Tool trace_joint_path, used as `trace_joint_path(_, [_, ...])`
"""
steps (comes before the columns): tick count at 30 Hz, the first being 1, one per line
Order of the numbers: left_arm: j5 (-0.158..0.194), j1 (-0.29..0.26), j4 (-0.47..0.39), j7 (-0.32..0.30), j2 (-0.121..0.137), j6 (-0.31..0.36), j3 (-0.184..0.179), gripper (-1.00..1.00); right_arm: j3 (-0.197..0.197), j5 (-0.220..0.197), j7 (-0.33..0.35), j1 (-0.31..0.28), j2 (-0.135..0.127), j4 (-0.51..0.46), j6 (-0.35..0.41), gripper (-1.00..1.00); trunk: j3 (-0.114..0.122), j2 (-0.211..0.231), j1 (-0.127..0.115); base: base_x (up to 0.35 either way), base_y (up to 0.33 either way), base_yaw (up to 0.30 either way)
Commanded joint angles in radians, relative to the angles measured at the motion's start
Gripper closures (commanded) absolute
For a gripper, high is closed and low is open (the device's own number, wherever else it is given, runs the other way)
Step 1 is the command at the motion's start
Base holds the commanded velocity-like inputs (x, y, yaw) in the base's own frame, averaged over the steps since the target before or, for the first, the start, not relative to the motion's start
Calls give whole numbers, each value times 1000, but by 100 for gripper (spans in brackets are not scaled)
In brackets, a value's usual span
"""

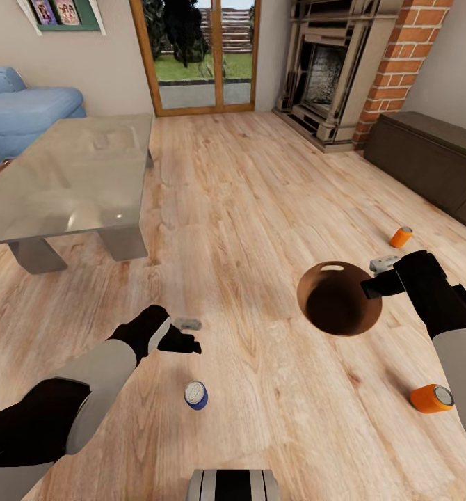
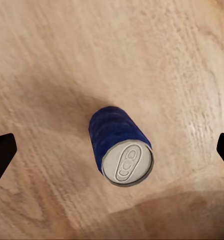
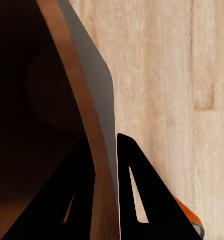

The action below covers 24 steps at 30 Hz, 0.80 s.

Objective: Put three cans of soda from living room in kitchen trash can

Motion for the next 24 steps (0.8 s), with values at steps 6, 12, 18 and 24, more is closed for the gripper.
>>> trace_joint_path(6, [0,0,5,1,0,0,0,-100,-1,-12,5,-10,-1,0,3,100,0,0,0,0,0,0])
trace_joint_path(12, [0,1,6,1,-5,-1,0,-100,0,-12,5,-12,-8,-1,3,100,-15,-1,2,0,0,0])
trace_joint_path(18, [0,7,6,-1,-11,-1,0,-100,-1,-12,5,-13,-17,0,3,100,-39,-2,4,0,0,0])
trace_joint_path(24, [1,9,6,-2,-14,-2,0,-100,0,-12,5,-12,-18,0,3,100,-62,-4,7,0,0,0])
